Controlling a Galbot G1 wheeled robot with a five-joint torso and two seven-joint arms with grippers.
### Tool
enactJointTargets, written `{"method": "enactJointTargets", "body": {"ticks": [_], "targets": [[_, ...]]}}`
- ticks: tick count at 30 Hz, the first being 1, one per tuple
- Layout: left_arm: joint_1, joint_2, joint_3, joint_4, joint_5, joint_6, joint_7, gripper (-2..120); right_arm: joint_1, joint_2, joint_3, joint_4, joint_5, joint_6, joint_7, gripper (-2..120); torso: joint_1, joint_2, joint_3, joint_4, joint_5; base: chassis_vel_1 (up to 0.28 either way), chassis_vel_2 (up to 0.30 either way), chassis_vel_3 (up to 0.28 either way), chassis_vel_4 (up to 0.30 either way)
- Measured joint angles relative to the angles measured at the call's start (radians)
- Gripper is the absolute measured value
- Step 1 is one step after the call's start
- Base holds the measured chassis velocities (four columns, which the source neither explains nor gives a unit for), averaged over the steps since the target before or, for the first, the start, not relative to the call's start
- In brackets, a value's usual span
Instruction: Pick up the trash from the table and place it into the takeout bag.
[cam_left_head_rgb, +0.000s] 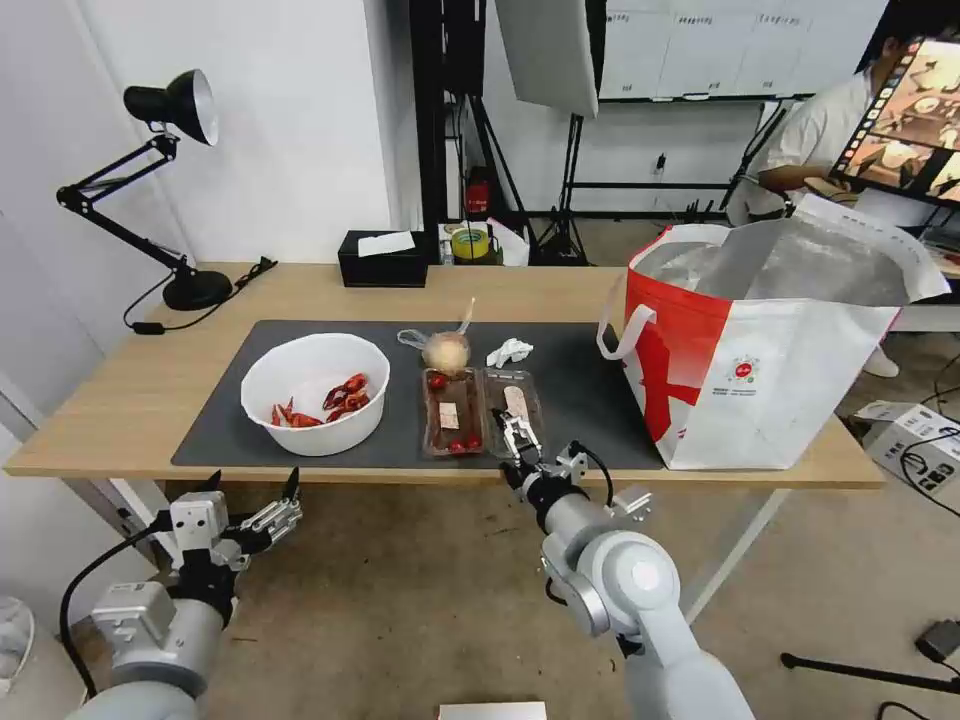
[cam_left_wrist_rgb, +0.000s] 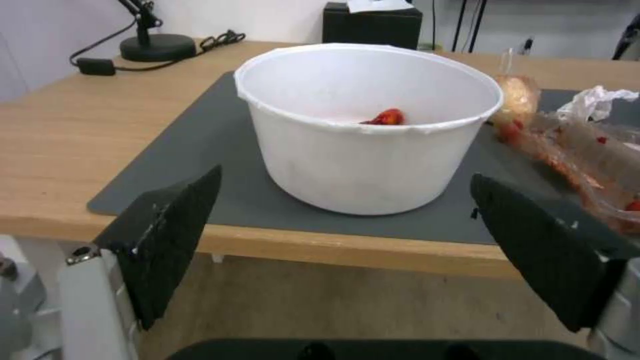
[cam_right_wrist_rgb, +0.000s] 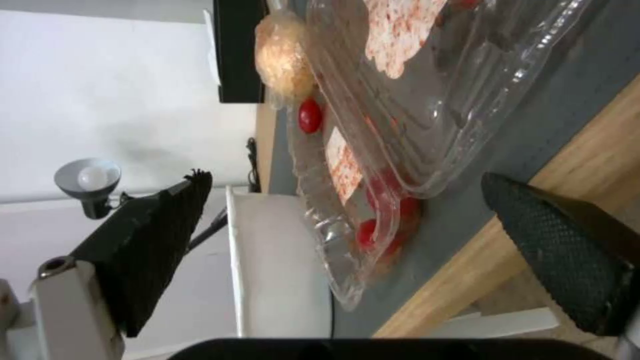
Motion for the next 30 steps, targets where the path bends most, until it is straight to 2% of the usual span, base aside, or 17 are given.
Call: {"method": "enactJointTargets", "body": {"ticks": [30], "targets": [[0.006, -0.002, 0.0, -0.001, -0.002, 0.001, -0.005, 100, 0.04, 0.034, -0.002, -0.045, -0.012, 0.002, 0.01, 100, 0.0, 0.0, 0.0, 0.0, 0.0, 0.0, 0.0, 0.0, 0.0]]}}
